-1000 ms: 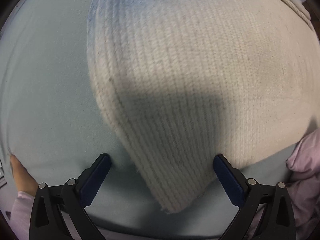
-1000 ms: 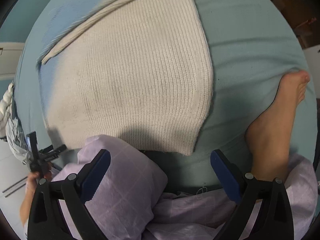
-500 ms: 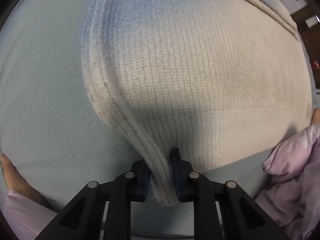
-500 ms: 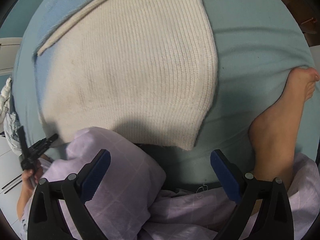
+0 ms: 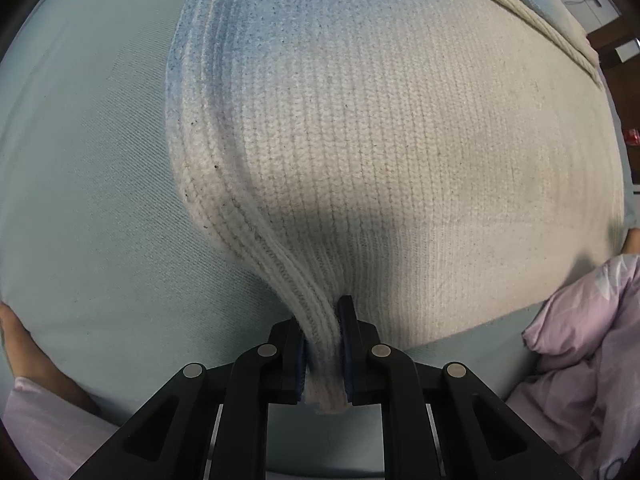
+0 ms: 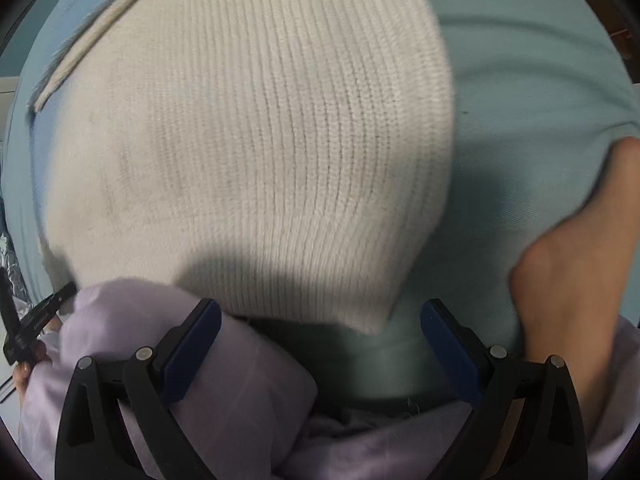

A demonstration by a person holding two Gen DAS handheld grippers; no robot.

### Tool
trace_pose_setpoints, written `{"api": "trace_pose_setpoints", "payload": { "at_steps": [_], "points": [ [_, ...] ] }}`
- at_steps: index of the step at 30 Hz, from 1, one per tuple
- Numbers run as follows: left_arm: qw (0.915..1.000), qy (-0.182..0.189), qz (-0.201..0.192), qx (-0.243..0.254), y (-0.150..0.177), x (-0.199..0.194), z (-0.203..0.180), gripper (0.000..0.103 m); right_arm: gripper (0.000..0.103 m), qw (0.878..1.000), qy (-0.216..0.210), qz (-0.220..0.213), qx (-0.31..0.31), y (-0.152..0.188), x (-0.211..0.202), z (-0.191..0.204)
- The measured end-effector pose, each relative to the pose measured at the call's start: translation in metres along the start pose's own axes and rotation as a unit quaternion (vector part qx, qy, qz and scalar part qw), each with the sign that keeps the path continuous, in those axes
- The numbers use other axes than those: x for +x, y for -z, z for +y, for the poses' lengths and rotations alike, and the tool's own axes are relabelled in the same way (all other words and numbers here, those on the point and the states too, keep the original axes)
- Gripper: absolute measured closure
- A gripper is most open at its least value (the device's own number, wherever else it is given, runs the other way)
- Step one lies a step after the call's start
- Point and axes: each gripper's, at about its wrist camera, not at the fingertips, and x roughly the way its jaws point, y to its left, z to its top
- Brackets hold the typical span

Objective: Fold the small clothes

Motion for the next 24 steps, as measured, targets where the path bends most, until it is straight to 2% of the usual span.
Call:
{"api": "trace_pose_setpoints", "payload": {
  "at_steps": [7, 10, 15, 17, 20, 21, 22, 23, 24],
  "points": [
    [1.0, 0.0, 0.009, -0.001, -0.012, 0.013, -0.003, 0.09, 0.005, 0.999, -0.032, 0.013, -0.004, -0.015, 0.037, -0.01],
    [0.9999, 0.002, 0.01, -0.006, -0.016, 0.019, -0.001, 0.09, 0.005, 0.999, -0.026, 0.007, -0.024, -0.023, 0.049, -0.011],
    [1.0, -0.003, 0.002, 0.001, -0.015, 0.02, 0.001, 0.09, 0.005, 1.0, -0.01, 0.013, -0.02, -0.034, 0.066, -0.006],
    [1.0, -0.004, -0.001, 0.001, -0.013, 0.018, -0.001, 0.09, 0.013, 1.0, 0.006, 0.005, -0.025, -0.034, 0.071, 0.0],
    [1.0, -0.002, -0.005, 0.002, -0.01, 0.014, 0.0, 0.09, 0.036, 0.998, 0.041, -0.006, -0.044, -0.035, 0.073, 0.015],
    [1.0, 0.001, -0.006, -0.003, -0.01, 0.012, 0.0, 0.091, 0.054, 0.997, 0.048, -0.011, -0.058, -0.034, 0.073, 0.022],
    [1.0, 0.004, -0.007, -0.004, -0.01, 0.01, 0.003, 0.092, 0.089, 0.995, 0.055, -0.023, -0.082, -0.033, 0.07, 0.034],
    [0.9999, 0.009, -0.009, -0.005, -0.01, 0.007, 0.004, 0.092, 0.097, 0.991, 0.056, -0.04, -0.112, -0.033, 0.064, 0.042],
    [0.9998, 0.015, -0.014, -0.006, -0.011, 0.002, 0.005, 0.093, 0.097, 0.987, 0.051, -0.058, -0.141, -0.032, 0.057, 0.052]
  ]
}}
